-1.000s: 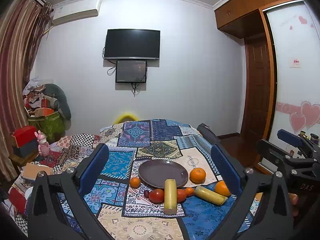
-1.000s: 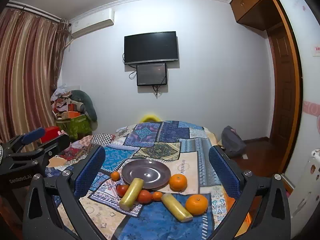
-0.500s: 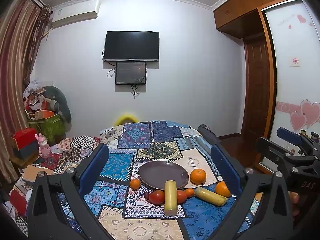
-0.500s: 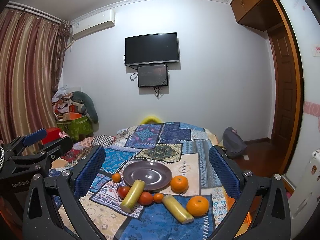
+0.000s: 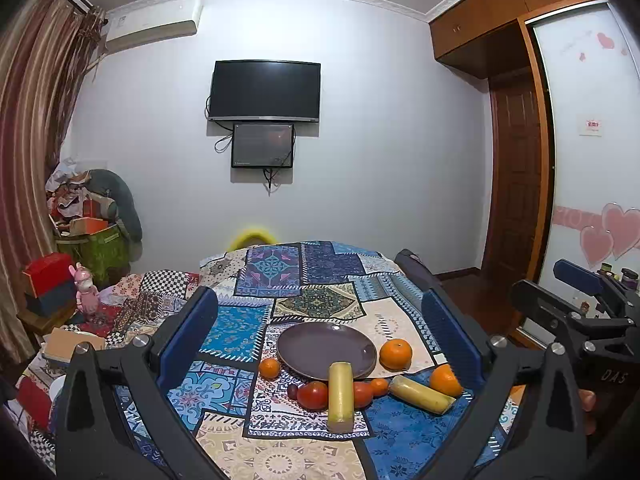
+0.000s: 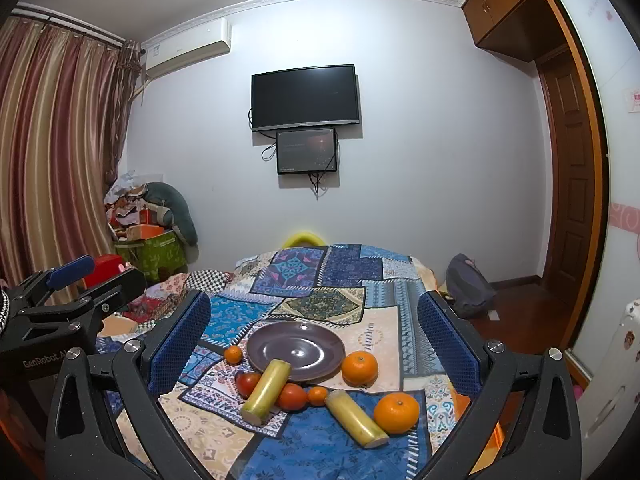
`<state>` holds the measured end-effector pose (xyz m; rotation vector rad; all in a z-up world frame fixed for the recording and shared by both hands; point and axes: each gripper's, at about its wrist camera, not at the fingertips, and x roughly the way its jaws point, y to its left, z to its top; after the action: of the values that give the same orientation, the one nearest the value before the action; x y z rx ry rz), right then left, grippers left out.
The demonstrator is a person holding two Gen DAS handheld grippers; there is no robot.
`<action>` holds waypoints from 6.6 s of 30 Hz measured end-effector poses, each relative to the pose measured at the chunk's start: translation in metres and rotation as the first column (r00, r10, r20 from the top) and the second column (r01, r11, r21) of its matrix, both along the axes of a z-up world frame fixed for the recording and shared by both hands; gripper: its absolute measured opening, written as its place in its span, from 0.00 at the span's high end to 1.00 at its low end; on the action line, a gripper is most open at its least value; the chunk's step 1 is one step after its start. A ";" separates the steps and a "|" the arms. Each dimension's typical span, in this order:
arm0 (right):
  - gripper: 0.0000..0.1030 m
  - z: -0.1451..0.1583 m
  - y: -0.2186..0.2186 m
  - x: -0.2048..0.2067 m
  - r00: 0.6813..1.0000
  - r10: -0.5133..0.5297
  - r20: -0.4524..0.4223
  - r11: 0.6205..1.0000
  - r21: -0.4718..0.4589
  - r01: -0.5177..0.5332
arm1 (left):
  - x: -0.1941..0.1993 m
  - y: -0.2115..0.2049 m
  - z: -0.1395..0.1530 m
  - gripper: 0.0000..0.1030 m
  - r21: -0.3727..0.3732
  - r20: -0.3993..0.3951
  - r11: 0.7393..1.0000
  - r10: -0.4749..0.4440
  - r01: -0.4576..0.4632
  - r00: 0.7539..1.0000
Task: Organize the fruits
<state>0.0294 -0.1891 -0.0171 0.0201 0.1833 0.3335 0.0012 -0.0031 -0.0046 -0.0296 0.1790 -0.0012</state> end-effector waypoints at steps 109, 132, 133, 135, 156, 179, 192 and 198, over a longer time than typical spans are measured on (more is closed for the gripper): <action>0.35 -0.146 -0.094 0.179 0.791 -0.032 -0.610 0.999 0.006 0.045 | 0.312 -0.124 -0.193 0.35 -0.074 -0.727 0.944 -0.272 0.322 0.631; 0.35 -0.157 -0.097 0.188 0.785 -0.027 -0.619 0.999 0.014 0.046 | 0.345 -0.132 -0.214 0.37 -0.137 -0.759 0.956 -0.269 0.258 0.593; 0.35 -0.155 -0.096 0.188 0.787 -0.028 -0.617 0.999 0.013 0.045 | 0.343 -0.132 -0.212 0.37 -0.136 -0.758 0.956 -0.269 0.259 0.595; 0.35 -0.152 -0.096 0.186 0.791 -0.029 -0.611 0.999 0.013 0.046 | 0.336 -0.131 -0.205 0.37 -0.135 -0.748 0.954 -0.275 0.267 0.604; 0.35 -0.102 -0.039 0.191 0.857 0.028 -0.514 0.999 -0.004 -0.035 | 0.278 -0.055 -0.090 0.37 -0.065 -0.579 0.975 -0.211 0.213 0.788; 0.35 -0.109 0.054 0.232 0.844 0.133 -0.520 0.981 -0.054 -0.188 | 0.297 0.040 -0.106 0.37 -0.038 -0.604 0.992 -0.118 0.120 0.788; 0.35 -0.140 0.080 0.254 0.797 0.127 -0.590 0.963 -0.119 -0.242 | 0.331 0.046 -0.150 0.37 -0.064 -0.668 0.988 -0.145 0.138 0.730; 0.35 -0.150 0.087 0.257 0.780 0.133 -0.611 0.942 -0.167 -0.291 | 0.340 0.045 -0.160 0.37 -0.085 -0.681 0.984 -0.174 0.159 0.711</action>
<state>0.2868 -0.1020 -0.1672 -0.1548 0.8631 0.5262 0.3407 0.0422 -0.1643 -0.0332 0.9386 -0.1781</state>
